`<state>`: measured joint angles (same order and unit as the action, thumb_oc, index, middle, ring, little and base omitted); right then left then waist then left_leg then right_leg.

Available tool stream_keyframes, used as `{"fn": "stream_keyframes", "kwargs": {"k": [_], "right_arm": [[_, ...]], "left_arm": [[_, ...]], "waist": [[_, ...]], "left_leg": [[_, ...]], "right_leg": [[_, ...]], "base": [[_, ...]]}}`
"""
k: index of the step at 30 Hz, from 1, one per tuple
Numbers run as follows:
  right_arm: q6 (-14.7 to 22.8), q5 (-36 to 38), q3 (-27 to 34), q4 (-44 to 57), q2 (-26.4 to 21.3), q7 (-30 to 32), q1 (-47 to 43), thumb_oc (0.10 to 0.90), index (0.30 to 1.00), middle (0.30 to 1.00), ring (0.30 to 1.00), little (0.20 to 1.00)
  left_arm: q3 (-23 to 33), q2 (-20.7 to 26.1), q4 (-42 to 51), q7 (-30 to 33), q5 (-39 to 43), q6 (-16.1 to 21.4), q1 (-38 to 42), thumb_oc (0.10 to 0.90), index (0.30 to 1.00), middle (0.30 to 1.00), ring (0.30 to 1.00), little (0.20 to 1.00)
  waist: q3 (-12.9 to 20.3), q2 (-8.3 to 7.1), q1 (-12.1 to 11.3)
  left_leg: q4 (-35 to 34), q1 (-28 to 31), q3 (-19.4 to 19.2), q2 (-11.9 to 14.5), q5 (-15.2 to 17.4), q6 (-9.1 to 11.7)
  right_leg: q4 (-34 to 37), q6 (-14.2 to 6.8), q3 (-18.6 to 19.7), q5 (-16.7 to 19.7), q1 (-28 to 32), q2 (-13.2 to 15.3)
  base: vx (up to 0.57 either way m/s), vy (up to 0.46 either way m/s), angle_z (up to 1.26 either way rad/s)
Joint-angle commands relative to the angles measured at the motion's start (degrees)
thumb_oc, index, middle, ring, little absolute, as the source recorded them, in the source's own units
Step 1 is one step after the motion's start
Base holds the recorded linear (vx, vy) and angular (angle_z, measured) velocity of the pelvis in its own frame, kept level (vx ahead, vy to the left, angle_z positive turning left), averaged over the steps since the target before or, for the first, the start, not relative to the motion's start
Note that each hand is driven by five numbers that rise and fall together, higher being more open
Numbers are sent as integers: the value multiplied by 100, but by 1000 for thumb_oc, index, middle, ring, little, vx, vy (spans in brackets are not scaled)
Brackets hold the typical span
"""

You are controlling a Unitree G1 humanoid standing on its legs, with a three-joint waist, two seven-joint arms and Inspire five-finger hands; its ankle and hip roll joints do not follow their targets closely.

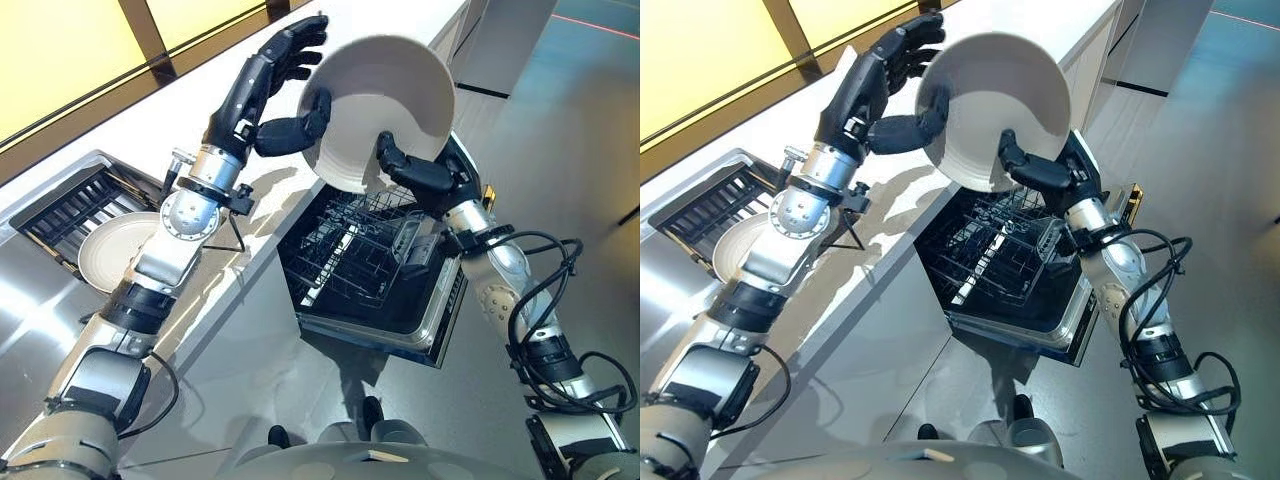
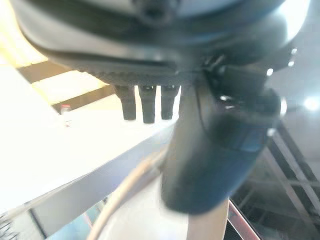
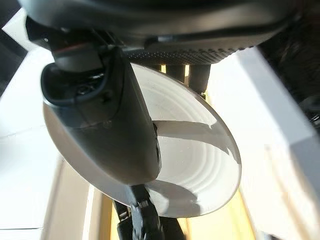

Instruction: Pick up plates and place into dishwasher.

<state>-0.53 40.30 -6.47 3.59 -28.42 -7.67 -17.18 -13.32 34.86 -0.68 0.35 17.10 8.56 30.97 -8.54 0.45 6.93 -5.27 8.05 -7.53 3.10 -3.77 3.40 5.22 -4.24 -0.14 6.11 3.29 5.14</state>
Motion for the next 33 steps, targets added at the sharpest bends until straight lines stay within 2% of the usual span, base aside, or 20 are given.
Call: {"fn": "stream_keyframes", "kwargs": {"k": [1,4,10,12,15,17,20,25,29,33], "right_arm": [[962,-8,805,710,-125,-69,-356,100,300,300,300,200],[1013,-87,1033,670,-226,-36,-135,100,300,300,300,200],[1095,-677,1369,654,-392,316,347,100,300,300,300,200],[1105,-899,1573,620,-496,448,578,100,300,300,300,200],[1129,-1424,1816,537,-593,712,897,100,300,300,300,200],[1013,-2004,2022,462,-740,1034,1123,100,300,300,300,200],[848,-2374,2132,256,-875,1229,1275,100,300,300,300,200],[577,-2599,1988,-110,-1046,1214,1283,100,300,300,300,200],[395,-2881,1754,-333,-1067,1250,1254,100,300,300,300,200],[216,-3118,1566,-473,-992,1268,1248,100,300,300,300,200]], "left_arm": [[410,364,338,-212,410,115,-53,800,900,900,900,900],[663,375,649,-285,452,279,-389,800,900,900,900,900],[1032,361,1154,-411,299,163,-957,800,900,900,900,900],[1165,429,1285,-478,333,235,-1209,800,900,900,900,900],[1362,374,1513,-840,658,281,-1580,800,900,900,900,900],[1494,290,1815,-1150,855,267,-1924,800,900,900,900,900],[1497,245,1956,-1414,1021,345,-2145,800,900,900,900,900],[1379,314,2072,-1695,1414,299,-2242,800,900,900,900,900],[1377,349,2127,-1715,1523,424,-2404,800,900,900,900,900],[1620,310,2221,-1302,1187,850,-2771,800,900,900,900,900]], "waist": [[641,-44,-88],[623,-54,-127],[585,-74,-197],[572,-82,-216],[541,-90,-244],[497,-95,-251],[464,-108,-247],[411,-128,-294],[367,-134,-394],[321,-153,-557]], "left_leg": [[27,-36,249,-438,304,-297],[27,-44,298,-440,301,-298],[27,-71,372,-442,288,-301],[27,-80,392,-442,279,-300],[27,-85,422,-446,276,-305],[27,-102,457,-453,265,-309],[27,-106,473,-453,268,-316],[27,-127,499,-452,248,-321],[27,-149,530,-450,233,-324],[27,-170,627,-458,215,-323]], "right_leg": [[-27,-32,-266,-99,220,-395],[-24,-36,-287,-100,224,-386],[-22,-52,-349,-94,226,-368],[-23,-61,-376,-92,226,-358],[-29,-70,-416,-84,226,-343],[-31,-66,-415,-68,214,-342],[-34,-60,-403,-69,213,-346],[-38,-67,-433,-51,207,-335],[-32,-69,-508,-46,212,-307],[-22,-58,-612,-53,239,-283]], "base": [[0,0,0],[0,0,0],[7,-6,4],[0,0,0],[0,0,0],[0,0,0],[0,0,0],[0,-9,2],[-1,-18,6],[-4,-22,5]]}}
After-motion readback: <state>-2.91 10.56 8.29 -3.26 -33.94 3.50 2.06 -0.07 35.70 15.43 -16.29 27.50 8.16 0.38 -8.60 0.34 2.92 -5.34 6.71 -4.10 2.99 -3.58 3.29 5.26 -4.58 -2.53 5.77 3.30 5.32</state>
